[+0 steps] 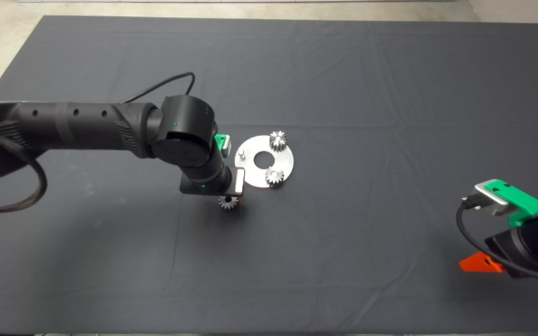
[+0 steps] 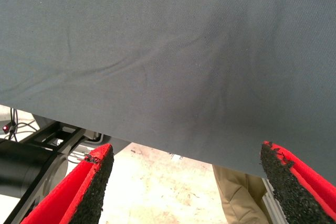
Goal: Remove an incorrectly installed larger gear and replace it with the correct smaller gear
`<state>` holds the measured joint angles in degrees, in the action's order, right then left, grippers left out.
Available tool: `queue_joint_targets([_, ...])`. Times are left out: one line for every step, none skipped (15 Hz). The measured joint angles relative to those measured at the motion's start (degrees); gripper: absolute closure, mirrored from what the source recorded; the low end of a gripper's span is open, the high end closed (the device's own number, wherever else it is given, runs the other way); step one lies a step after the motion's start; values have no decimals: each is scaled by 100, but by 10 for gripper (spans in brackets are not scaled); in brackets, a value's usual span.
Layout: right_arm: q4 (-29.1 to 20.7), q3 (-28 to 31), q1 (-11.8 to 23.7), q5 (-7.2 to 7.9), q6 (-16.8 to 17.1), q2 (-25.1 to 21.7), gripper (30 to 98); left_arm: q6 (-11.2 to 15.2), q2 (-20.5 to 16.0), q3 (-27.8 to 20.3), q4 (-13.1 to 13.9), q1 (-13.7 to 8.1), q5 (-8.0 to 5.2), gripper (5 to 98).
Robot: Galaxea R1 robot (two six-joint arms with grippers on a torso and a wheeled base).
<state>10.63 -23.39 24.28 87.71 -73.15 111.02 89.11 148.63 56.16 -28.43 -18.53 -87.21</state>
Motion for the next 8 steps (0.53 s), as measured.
queue_joint_targets([0, 0, 0, 0, 0, -2, 546, 0, 13, 14, -51, 80, 0, 357])
queue_joint_targets([0, 0, 0, 2, 0, -2, 546, -2, 27, 50, -82, 183, 2, 357])
queue_joint_targets([0, 0, 0, 0, 0, -2, 546, -2, 29, 78, -105, 270, 4, 357])
queue_joint_targets([0, -4, 0, 0, 0, 0, 546, -2, 29, 88, -138, 313, 2, 357])
queue_joint_targets([0, -4, 0, -1, 0, 4, 546, -2, 29, 89, -146, 313, 0, 357])
queue_joint_targets([0, -4, 0, -1, 0, 12, 546, -2, 29, 97, -172, 313, 0, 357])
queue_joint_targets([0, -4, 0, 2, 0, 12, 546, -2, 29, 100, -180, 315, 0, 357])
queue_joint_targets([0, -4, 0, 0, 0, 13, 546, -4, 30, 106, -183, 315, 4, 357])
